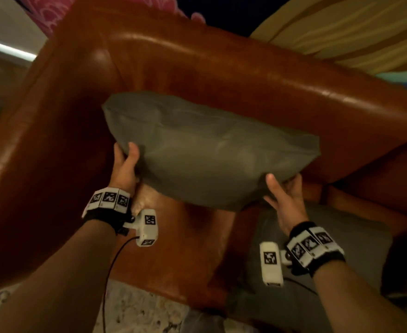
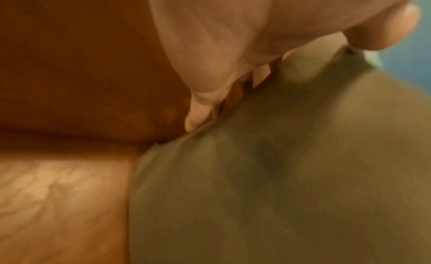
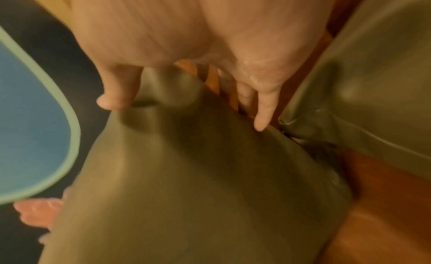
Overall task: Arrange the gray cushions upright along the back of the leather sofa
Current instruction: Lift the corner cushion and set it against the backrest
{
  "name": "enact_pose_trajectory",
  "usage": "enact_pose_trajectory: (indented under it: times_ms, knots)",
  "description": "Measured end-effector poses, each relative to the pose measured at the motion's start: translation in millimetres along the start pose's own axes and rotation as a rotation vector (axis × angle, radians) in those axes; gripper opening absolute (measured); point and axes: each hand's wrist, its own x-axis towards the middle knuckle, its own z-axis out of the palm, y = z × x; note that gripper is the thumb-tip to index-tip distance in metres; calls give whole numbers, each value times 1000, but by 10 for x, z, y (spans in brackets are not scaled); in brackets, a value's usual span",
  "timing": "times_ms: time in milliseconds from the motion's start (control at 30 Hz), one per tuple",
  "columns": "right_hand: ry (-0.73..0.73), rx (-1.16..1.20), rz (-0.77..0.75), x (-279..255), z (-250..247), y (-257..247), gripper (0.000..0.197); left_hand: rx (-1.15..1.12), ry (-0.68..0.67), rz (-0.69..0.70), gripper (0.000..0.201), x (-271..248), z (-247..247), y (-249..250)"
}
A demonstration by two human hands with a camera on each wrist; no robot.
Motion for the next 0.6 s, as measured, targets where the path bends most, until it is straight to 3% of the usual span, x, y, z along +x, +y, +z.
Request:
enact_pose_trajectory:
  times_ms: [100, 133, 267, 333, 400, 466, 500, 533, 600]
  knots:
    - [20, -10, 5, 170, 12, -96, 76, 29, -75, 22, 87, 69, 298, 40]
    - [43, -16, 16, 218, 1, -116, 74, 52, -83, 32, 88, 60, 374, 81]
    - [53, -180, 30, 234, -184, -81, 103, 107, -44, 42, 84, 79, 395, 59]
    - [19, -224, 25, 140, -379, -9, 101, 31, 77, 66, 73, 8, 327, -52]
    - [52, -273, 35, 6, -683, 72, 84, -15, 279, 61, 59, -145, 246, -223]
    - [156, -317, 66, -151, -1143, 243, 68, 156, 448, -13, 58, -358, 175, -516]
    - [228, -350, 85, -236, -1427, 356, 62, 330, 456, -55, 55, -446, 146, -719]
    - [313, -387, 93, -324, -1690, 446, 56, 501, 393, -94, 47, -536, 159, -927]
    - [473, -446, 106, -452, -2217, 658, 60, 753, 118, -198, 27, -774, 374, -1277]
